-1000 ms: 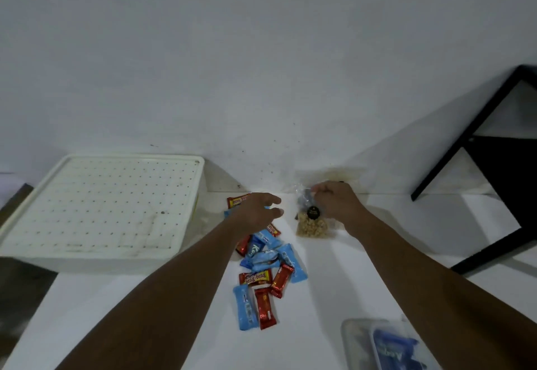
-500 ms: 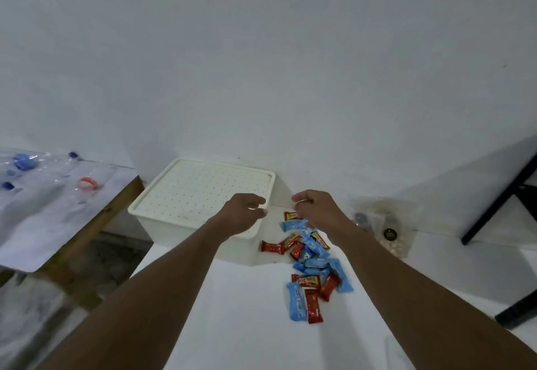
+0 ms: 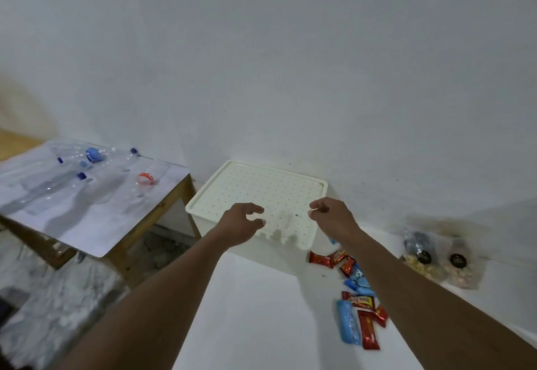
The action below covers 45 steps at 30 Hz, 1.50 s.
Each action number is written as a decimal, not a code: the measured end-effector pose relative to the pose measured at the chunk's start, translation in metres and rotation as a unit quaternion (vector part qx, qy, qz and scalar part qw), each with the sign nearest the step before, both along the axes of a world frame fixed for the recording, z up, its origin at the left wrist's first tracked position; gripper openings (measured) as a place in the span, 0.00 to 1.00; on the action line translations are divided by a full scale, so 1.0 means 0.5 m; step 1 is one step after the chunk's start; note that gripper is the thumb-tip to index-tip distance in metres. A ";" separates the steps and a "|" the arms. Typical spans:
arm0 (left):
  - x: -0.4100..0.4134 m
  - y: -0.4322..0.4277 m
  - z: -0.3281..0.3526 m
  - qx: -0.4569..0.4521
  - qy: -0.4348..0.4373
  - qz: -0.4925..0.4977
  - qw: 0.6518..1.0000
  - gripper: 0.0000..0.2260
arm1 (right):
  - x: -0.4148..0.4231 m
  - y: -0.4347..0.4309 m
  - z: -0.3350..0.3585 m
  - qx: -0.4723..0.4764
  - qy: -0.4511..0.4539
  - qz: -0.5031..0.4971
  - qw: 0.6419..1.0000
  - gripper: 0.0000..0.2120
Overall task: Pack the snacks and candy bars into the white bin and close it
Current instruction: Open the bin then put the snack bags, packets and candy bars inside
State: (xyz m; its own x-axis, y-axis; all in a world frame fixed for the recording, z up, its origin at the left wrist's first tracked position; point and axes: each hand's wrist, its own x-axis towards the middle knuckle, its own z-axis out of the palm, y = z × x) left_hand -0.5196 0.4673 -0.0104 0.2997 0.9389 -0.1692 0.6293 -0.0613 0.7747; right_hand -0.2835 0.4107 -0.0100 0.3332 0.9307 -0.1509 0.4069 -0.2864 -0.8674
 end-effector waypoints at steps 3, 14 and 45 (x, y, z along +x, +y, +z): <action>-0.032 0.076 -0.031 0.010 0.032 -0.015 0.999 0.16 | -0.005 0.057 -0.039 -0.011 -0.029 -0.038 0.999 0.13; -0.156 0.318 -0.190 0.083 0.274 0.004 0.958 0.34 | -0.056 0.192 -0.230 -0.061 -0.113 -0.124 0.984 0.27; -0.321 -0.053 -0.127 0.145 0.138 0.151 0.968 0.44 | -0.173 -0.131 -0.159 0.087 -0.184 -0.155 0.967 0.21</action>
